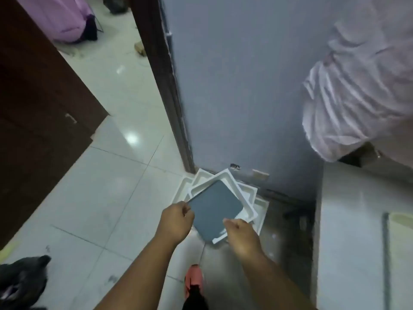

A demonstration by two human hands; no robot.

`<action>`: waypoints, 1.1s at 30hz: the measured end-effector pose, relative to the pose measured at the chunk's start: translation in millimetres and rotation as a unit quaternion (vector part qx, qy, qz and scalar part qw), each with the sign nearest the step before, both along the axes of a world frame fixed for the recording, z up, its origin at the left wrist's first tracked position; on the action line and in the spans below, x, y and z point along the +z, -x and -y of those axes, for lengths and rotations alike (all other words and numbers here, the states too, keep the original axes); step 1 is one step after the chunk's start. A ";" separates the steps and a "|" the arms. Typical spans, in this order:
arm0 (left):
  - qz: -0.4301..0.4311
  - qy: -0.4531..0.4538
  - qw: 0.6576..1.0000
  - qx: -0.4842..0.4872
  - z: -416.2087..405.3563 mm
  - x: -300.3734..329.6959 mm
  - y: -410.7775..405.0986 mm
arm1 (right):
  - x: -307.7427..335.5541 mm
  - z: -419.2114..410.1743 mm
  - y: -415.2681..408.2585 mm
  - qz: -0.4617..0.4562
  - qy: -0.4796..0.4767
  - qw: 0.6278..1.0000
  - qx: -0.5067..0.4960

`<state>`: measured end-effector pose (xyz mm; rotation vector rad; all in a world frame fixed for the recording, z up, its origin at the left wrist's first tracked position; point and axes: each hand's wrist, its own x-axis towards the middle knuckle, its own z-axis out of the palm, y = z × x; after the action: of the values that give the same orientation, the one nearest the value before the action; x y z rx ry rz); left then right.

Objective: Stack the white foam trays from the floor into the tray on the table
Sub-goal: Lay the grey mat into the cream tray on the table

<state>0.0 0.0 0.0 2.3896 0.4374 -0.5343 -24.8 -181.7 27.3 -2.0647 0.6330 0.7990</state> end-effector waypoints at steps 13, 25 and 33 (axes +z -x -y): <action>-0.053 -0.130 0.978 -0.152 -57.7 -278.6 -84.4 | -326.3 -34.6 -0.3 -0.241 -0.041 0.946 -0.211; -0.114 -0.069 0.991 -0.009 -51.9 -311.1 -92.2 | -341.1 -35.7 -0.7 -0.208 -0.160 0.847 -0.462; -0.095 -0.010 0.989 0.115 -45.0 -229.4 -68.8 | -243.7 -23.0 11.3 -0.097 -0.041 0.945 -0.308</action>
<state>68.8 45.0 -229.4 2.2752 0.7946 -0.6544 -36.1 -158.7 -216.4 -1.5760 1.2526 0.6395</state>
